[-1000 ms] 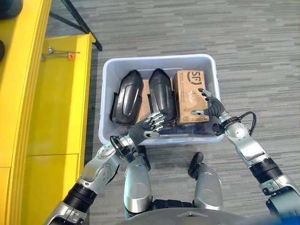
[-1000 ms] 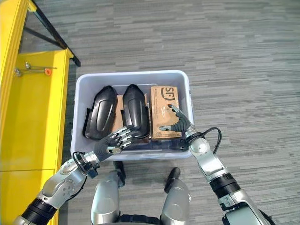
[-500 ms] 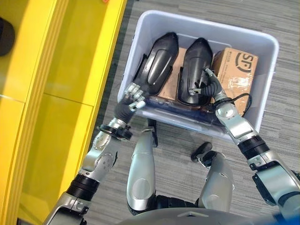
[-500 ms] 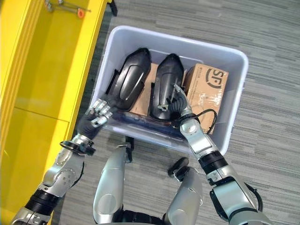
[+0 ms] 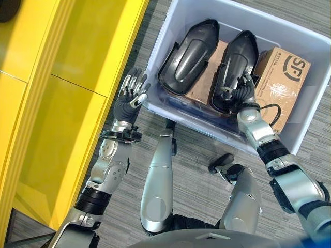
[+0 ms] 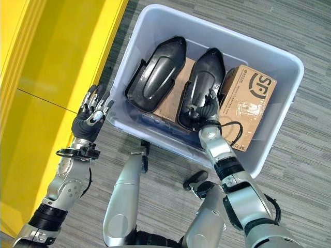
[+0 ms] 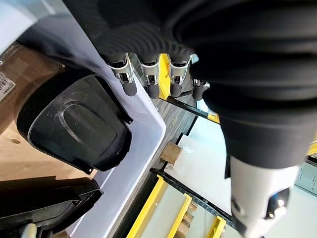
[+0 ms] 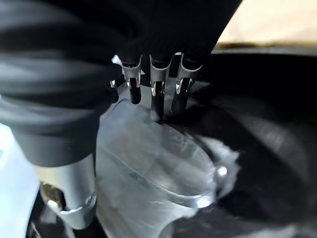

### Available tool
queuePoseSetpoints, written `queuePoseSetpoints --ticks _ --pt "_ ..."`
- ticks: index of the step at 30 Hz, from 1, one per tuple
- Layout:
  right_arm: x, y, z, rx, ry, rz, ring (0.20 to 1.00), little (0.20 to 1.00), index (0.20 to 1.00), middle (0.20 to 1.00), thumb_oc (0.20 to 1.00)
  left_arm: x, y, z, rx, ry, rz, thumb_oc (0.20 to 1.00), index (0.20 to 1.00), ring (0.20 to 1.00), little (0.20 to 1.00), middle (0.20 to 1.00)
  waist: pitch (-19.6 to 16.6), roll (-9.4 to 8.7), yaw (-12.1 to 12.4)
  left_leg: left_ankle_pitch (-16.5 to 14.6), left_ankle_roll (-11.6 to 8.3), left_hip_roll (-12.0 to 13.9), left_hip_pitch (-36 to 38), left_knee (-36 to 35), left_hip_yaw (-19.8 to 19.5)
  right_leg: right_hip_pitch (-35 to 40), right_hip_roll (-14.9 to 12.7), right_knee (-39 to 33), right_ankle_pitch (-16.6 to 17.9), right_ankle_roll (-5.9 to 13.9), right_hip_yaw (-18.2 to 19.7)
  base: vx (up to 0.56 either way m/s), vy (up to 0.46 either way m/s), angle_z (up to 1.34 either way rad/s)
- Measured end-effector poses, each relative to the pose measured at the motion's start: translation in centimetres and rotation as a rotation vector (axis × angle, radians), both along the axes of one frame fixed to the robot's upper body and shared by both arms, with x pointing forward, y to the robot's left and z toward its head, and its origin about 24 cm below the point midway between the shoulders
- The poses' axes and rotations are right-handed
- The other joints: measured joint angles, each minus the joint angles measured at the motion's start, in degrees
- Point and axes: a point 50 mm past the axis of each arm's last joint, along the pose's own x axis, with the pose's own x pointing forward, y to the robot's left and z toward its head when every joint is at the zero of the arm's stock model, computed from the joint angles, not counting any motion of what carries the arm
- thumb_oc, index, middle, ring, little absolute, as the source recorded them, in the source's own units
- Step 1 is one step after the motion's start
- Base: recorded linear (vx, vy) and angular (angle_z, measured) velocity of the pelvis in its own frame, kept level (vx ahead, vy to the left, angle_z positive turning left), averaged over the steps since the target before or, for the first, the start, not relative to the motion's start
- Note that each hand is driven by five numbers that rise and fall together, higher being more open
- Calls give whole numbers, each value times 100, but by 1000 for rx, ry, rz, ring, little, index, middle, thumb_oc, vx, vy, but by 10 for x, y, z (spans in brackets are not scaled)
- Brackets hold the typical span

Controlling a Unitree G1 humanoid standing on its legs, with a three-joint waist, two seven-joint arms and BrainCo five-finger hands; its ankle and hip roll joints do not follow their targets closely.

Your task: Move parts from the plastic box to the shelf.

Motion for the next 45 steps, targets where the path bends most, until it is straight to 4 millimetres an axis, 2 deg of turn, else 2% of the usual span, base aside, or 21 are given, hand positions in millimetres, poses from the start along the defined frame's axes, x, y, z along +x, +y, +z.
queuePoseSetpoints --ticks 2,3,7,9,13,17,20,21,23,24,25,26,27,28,29,30,33,37,40,43,45 --pt "4 -1 8 145 -22 23 1000 1000 1000 1000 1000 1 -5 0 -1 0 -20 1000 1000 1000 1000 1000 -2 1 -52 9 -4 6 -67 4 -12 -62 3 14 6 -11 -5 -2 17 1" --pt "8 3 13 209 -21 87 1000 1000 1000 1000 1000 0 -8 -2 3 9 -33 1000 1000 1000 1000 1000 -3 2 -130 15 -11 6 -91 4 -35 -68 3 16 1 -18 -14 -3 31 2" --pt "13 22 25 200 -33 265 1000 1000 1000 1000 1000 1 -10 -2 -1 10 -38 1000 1000 1000 1000 1000 -24 51 -112 48 -52 31 -157 -7 -46 -177 2 105 -42 -77 -11 0 8 0" --pt "12 41 30 183 -38 381 1000 1000 1000 1000 1000 1 -11 -3 -3 15 -40 1000 1000 1000 1000 1000 -25 80 -84 60 -70 45 -169 -20 -46 -212 0 147 -76 -107 -13 0 0 0" --pt "11 51 32 166 -38 453 1000 1000 1000 1000 1000 1 -13 -4 -5 29 -51 1000 1000 1000 1000 1000 -29 108 -16 87 -104 56 -163 -55 -49 -238 -1 184 -107 -129 -17 0 0 0" --pt "4 73 35 109 -16 577 1000 1000 1000 1000 1000 -1 -12 -8 -5 43 -49 1000 1000 1000 1000 1000 -28 133 52 178 -137 64 -153 -186 -90 -242 9 199 -140 -169 -88 -16 13 4" --pt "-4 86 23 90 -11 552 1000 1000 1000 1000 1000 -1 -13 -10 -12 47 -48 1000 1000 1000 1000 1000 -26 136 48 188 -141 66 -153 -203 -94 -241 15 190 -143 -175 -99 -24 30 0" --pt "-5 87 22 30 -43 454 1000 1000 1000 1000 1000 -1 -15 -8 -15 39 -52 1000 1000 1000 1000 1000 -23 142 47 190 -140 67 -156 -203 -94 -241 15 190 -143 -175 -100 -44 62 0" --pt "-4 83 24 -20 -84 369 1000 1000 1000 1000 1000 0 -15 -7 -16 33 -53 1000 1000 1000 1000 1000 -21 148 49 193 -136 66 -156 -203 -94 -241 15 189 -142 -176 -100 -42 67 1" --pt "0 43 44 -195 -292 9 1000 1000 1000 1000 1000 -1 -18 -7 -20 21 -58 1000 1000 1000 1000 1000 -9 175 47 198 -127 54 -175 -193 -94 -246 14 170 -116 -163 -94 -66 127 0" --pt "-2 26 56 -227 -375 -82 1000 1000 1000 1000 1000 -2 -19 -7 -19 21 -59 1000 1000 1000 1000 1000 -13 182 26 199 -123 54 -175 -195 -93 -246 22 143 -96 -158 -90 -69 177 -7" --pt "-15 21 85 -275 -569 -131 1000 1000 1000 1000 1000 -2 -23 -7 -8 15 -41 1000 1000 1000 1000 1000 -15 245 -125 206 -105 74 -201 -211 -65 -277 55 33 1 -151 -80 -73 238 -27" --pt "-46 37 122 -259 -822 -105 1000 1000 1000 1000 1000 -4 -28 -11 -8 34 -37 1000 1000 1000 1000 1000 -15 284 -260 209 -46 72 -204 -277 106 -413 78 -77 122 -109 49 -50 204 -45" --pt "-73 56 139 -229 -1002 -75 1000 1000 1000 1000 1000 -5 -35 -13 -41 43 -37 1000 1000 1000 1000 1000 -10 338 -423 224 -9 71 -171 -332 241 -480 90 -220 258 -86 194 -49 179 -56" --pt "-82 66 138 -200 -1056 -79 1000 1000 1000 1000 1000 -6 -44 -13 -82 43 -48 1000 1000 1000 1000 1000 -17 376 -542 190 43 70 -75 -362 401 -482 101 -308 348 -57 329 -42 132 -42" --pt "-75 65 123 -200 -986 -102 1000 1000 1000 1000 1000 -6 -45 -13 -95 33 -45 1000 1000 1000 1000 1000 -21 394 -562 191 45 72 -15 -420 453 -484 103 -352 360 -55 336 -41 119 -24" --pt "-83 46 60 -247 -773 -137 1000 1000 1000 1000 1000 -11 -40 -19 -123 40 -7 1000 1000 1000 1000 1000 -20 429 -640 232 37 86 -28 -580 498 -561 163 -441 383 -56 345 -20 62 -8" --pt "-83 56 64 -249 -787 -63 1000 1000 1000 1000 1000 -10 -40 -17 -124 33 -7 1000 1000 1000 1000 1000 -20 429 -715 250 11 144 -93 -580 500 -649 210 -392 364 -87 363 -5 10 -3" --pt "-81 56 57 -202 -725 -32 1000 1000 1000 1000 1000 -10 -39 -17 -124 32 -4 1000 1000 1000 1000 1000 -20 428 -732 250 11 145 -91 -580 502 -648 212 -406 364 -88 384 0 0 0" --pt "-78 58 24 -166 -543 26 1000 1000 1000 1000 1000 -10 -38 -15 -132 15 6 1000 1000 1000 1000 1000 -20 428 -748 250 11 145 -90 -580 503 -648 218 -392 364 -88 395 0 0 0" --pt "-75 58 17 -176 -508 35 1000 1000 1000 1000 1000 -10 -37 -15 -132 15 8 1000 1000 1000 1000 1000 -20 428 -738 250 11 145 -91 -570 502 -648 217 -382 364 -88 396 0 0 0"
